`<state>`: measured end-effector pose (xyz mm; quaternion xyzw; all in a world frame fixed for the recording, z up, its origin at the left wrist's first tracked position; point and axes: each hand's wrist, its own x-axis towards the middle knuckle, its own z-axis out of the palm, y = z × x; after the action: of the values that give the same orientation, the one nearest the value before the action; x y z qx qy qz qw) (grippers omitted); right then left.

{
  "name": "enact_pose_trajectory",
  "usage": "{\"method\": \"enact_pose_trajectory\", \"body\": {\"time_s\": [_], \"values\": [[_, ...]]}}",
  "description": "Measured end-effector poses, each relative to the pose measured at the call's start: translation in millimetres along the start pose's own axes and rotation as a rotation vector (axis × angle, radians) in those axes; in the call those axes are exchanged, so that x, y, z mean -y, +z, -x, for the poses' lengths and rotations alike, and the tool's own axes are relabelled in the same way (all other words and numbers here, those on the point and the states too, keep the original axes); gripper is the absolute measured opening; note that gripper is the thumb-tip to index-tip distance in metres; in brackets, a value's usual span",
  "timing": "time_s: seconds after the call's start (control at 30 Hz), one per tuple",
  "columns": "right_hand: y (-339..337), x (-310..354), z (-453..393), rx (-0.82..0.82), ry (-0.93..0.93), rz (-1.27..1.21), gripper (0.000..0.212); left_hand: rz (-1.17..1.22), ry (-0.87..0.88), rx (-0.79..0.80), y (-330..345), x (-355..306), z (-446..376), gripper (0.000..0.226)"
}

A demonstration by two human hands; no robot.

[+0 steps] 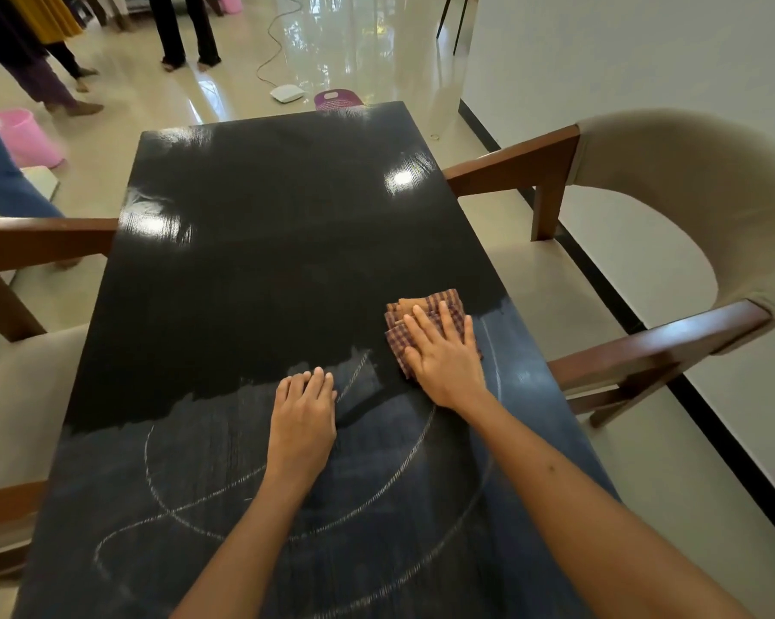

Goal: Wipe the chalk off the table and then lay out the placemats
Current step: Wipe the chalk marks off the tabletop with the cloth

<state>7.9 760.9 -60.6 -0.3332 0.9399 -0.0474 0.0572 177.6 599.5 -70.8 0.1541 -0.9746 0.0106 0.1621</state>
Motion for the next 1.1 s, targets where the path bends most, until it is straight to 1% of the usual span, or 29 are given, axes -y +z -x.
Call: {"method": "enact_pose_trajectory", "body": {"time_s": [0.1,0.17,0.27,0.33,0.4,0.47,0.53,0.63,0.77,0.87,0.97,1.1], "values": [[-6,-31,-3,0.0,0.122,-0.013,0.056,0.019,-0.004,0.002,1,0,-1,0.026],[-11,-52,-1,-0.013,0.207,-0.026,0.055,0.031,-0.01,0.001,1,0,-1,0.029],[-12,-76,3,-0.017,0.322,-0.052,0.057,0.078,-0.03,0.014,0,1,-2,0.024],[-12,-82,4,-0.021,0.385,-0.073,0.058,0.1,-0.033,0.021,-2,1,-3,0.025],[-14,-79,5,-0.019,0.409,-0.084,0.058,0.113,-0.038,0.039,-3,1,-3,0.025],[-15,-71,8,-0.01,0.394,-0.07,0.057,0.125,-0.049,0.057,-3,1,-4,0.025],[-14,-55,16,-0.002,0.335,-0.046,0.057,0.139,-0.061,0.066,-2,2,-3,0.026],[-8,-10,31,0.007,0.179,-0.044,0.061,0.143,-0.067,0.085,-3,1,-4,0.026],[4,68,53,0.025,-0.094,-0.075,0.058,0.13,-0.053,0.1,-8,-1,-5,0.025],[13,87,67,0.02,-0.209,-0.076,0.055,0.103,-0.017,0.13,-11,3,-6,0.025],[13,72,67,0.009,-0.223,-0.054,0.054,0.107,-0.007,0.133,-9,9,-6,0.027],[5,36,64,0.033,-0.025,-0.031,0.061,0.085,0.023,0.168,-4,13,-5,0.033]]}}
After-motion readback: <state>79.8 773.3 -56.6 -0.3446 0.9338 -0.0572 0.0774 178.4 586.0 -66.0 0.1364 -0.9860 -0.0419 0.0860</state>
